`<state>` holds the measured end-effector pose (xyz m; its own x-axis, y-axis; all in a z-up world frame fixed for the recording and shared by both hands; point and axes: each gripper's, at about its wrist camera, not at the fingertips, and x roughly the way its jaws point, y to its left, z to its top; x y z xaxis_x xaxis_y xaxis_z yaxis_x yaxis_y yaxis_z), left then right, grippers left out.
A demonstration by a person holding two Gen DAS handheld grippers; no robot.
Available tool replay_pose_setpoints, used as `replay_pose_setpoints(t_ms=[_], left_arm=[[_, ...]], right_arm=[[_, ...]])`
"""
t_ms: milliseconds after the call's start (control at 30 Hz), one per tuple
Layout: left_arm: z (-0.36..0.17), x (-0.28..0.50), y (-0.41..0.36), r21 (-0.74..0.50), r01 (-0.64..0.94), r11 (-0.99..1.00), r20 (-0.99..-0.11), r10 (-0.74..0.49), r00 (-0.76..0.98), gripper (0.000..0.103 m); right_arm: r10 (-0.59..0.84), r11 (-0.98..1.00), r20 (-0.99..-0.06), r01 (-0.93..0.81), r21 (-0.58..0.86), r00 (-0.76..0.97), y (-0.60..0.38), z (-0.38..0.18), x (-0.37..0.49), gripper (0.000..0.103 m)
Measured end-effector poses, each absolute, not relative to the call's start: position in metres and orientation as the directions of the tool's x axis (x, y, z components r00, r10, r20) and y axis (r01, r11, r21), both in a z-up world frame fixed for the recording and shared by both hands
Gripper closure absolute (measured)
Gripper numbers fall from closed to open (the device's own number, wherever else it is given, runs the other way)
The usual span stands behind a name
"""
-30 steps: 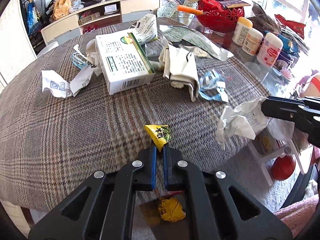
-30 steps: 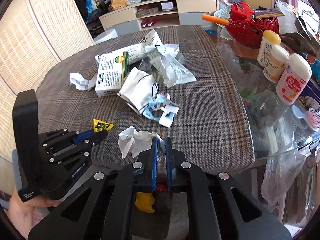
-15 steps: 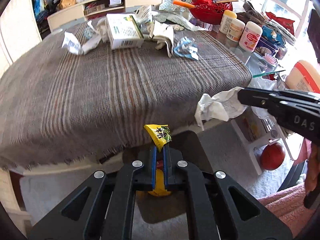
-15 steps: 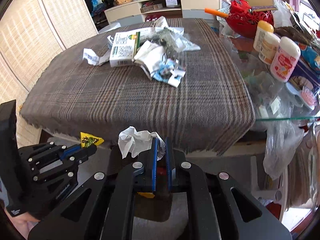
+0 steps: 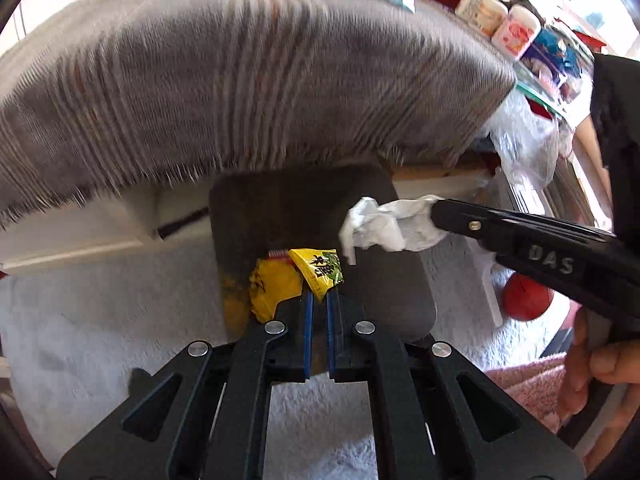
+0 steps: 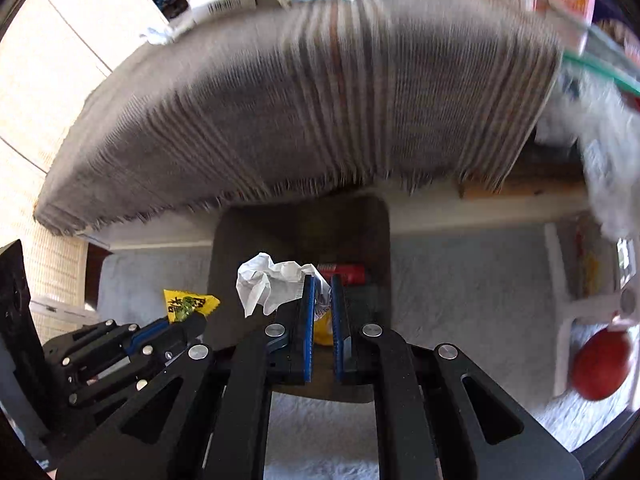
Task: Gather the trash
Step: 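Lower the tissue and yellow wrapper into the bin and open both tools, then grasp the blue-white wrapper with the right tool while the left tool grasps white paper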
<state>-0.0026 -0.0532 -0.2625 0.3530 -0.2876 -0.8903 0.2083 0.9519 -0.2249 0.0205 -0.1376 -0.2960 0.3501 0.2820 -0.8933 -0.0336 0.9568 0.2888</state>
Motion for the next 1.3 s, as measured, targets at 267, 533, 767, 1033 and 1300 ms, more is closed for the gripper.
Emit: replay_pose_setpoints(t_ms=[267,533,767,1033,1300], left_arm=[[-0.28,-0.001,-0.054,-0.234,0.227,0.945,-0.904,-0.298,0.307,0.094],[-0.283,0.003,-0.056,-0.238,0.227,0.944,-0.906,-0.3,0.298,0.077],[-0.271,0.001,-0.046,-0.2,0.207,0.958,-0.907,-0.261,0.331,0.045],[-0.254,0.001,-0.017,-0.185,0.14,0.973,-0.919,-0.222,0.327,0.008],[-0.192,0.038,0.016,-0.155,0.084,0.984,-0.899,-0.176,0.401,0.008]], right_arm=[[0.267,0.96,-0.916,-0.005,0.279,0.299,-0.132,-0.319,0.025,0.091],[0.276,0.958,-0.919,-0.004,0.287,0.28,-0.124,-0.319,0.029,0.09],[0.224,0.97,-0.922,0.018,0.242,0.317,-0.13,-0.311,0.029,0.032],[0.211,0.967,-0.912,0.06,0.247,0.351,-0.157,-0.284,0.03,0.006],[0.18,0.973,-0.86,0.043,0.227,0.477,-0.18,-0.199,0.061,0.004]])
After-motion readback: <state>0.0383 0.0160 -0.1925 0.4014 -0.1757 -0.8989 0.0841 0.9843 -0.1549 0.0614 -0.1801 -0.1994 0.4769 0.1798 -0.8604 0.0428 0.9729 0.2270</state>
